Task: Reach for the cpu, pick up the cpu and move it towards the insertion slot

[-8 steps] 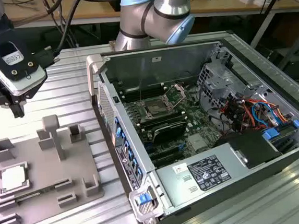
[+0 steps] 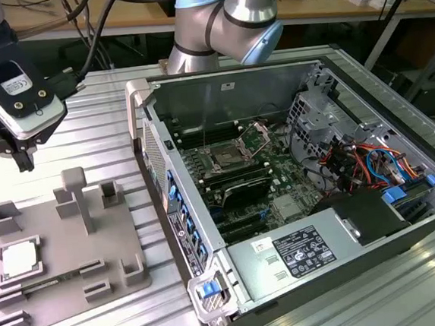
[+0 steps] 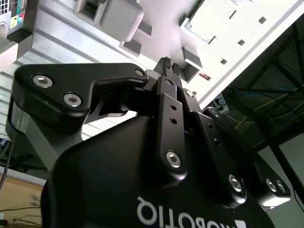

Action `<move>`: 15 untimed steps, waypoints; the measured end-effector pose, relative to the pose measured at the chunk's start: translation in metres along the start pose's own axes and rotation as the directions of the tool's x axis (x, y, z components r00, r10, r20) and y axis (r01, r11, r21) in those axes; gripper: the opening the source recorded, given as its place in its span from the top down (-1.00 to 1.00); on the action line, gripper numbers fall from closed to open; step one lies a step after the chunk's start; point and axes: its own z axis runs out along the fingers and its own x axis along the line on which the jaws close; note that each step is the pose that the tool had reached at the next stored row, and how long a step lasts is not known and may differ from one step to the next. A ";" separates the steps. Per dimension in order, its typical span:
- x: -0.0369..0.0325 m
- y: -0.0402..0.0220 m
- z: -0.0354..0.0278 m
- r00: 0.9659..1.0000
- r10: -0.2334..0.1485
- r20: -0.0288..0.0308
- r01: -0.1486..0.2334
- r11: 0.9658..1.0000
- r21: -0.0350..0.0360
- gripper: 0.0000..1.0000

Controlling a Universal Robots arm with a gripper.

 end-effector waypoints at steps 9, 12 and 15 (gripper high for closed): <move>0.0106 0.0001 0.0004 1.000 0.000 -0.001 0.000 1.000 0.000 0.79; 0.0123 0.0001 0.0007 1.000 0.000 -0.003 0.000 1.000 0.000 0.79; 0.0129 0.0001 0.0009 1.000 0.000 -0.006 0.000 1.000 0.000 0.79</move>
